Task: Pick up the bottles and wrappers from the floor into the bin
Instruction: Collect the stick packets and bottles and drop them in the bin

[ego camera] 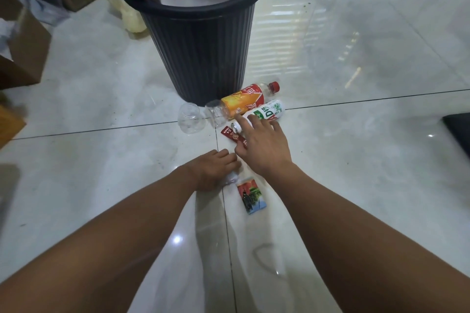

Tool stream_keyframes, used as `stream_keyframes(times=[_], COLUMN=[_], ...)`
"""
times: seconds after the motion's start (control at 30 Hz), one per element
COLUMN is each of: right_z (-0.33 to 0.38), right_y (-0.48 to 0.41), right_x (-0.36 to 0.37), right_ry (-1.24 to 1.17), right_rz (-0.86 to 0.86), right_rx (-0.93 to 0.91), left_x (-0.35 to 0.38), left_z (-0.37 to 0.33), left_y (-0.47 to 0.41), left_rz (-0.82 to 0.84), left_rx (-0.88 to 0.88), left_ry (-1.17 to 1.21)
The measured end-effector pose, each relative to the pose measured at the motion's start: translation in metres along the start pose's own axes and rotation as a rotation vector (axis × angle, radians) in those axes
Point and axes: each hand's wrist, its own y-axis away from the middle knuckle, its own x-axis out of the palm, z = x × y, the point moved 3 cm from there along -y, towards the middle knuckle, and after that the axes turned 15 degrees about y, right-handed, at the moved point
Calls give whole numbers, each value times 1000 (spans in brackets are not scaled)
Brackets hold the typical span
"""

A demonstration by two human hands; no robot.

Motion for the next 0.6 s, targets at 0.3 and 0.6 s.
stream_keyframes(times=[0.3,0.6], right_z=[9,2], right_y=[11,33], right_x=[13,12], right_ry=[-50,-46], right_rz=[40,59], right_rx=[32,15], left_x=[-9,-28], left_z=[-6,7], left_y=[-2,4], left_rz=[183,-35], left_rx=[-43,-287], left_ry=[-181,104])
